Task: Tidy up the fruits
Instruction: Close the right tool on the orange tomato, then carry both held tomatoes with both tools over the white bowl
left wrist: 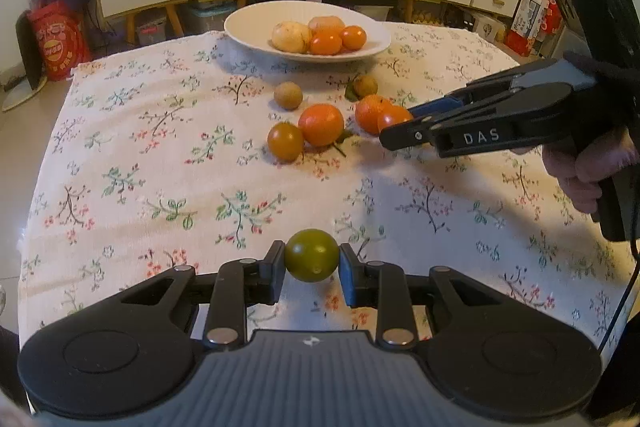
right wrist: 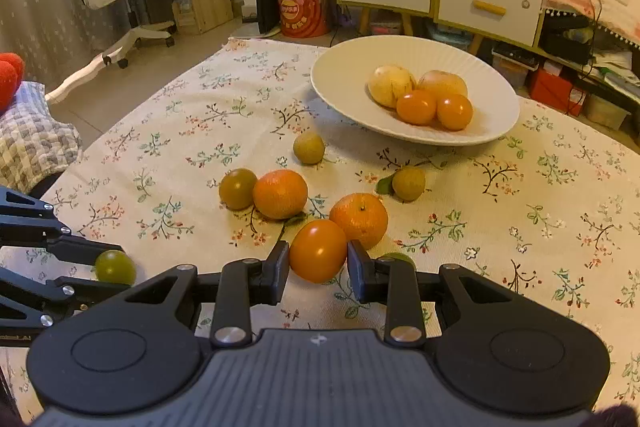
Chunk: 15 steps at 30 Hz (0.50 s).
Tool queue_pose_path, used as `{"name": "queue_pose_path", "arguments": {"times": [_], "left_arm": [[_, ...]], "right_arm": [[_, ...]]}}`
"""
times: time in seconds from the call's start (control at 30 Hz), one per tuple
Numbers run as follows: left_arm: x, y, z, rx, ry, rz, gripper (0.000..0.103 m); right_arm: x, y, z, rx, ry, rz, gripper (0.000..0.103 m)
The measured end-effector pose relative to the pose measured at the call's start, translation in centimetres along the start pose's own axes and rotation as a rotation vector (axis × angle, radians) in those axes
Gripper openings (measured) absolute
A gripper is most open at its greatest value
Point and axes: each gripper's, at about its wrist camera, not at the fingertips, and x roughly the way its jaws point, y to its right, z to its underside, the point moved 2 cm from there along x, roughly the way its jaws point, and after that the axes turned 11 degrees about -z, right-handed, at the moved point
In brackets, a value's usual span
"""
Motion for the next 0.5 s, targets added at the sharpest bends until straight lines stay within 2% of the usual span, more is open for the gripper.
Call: {"name": "queue_pose_path", "arguments": {"times": [0.5], "left_arm": [[0.2, 0.9, -2.9, -0.018, 0.039, -0.004, 0.003]], "right_arm": [[-1.3, 0.9, -1.6, 0.032, 0.062, 0.011, 0.028]]}}
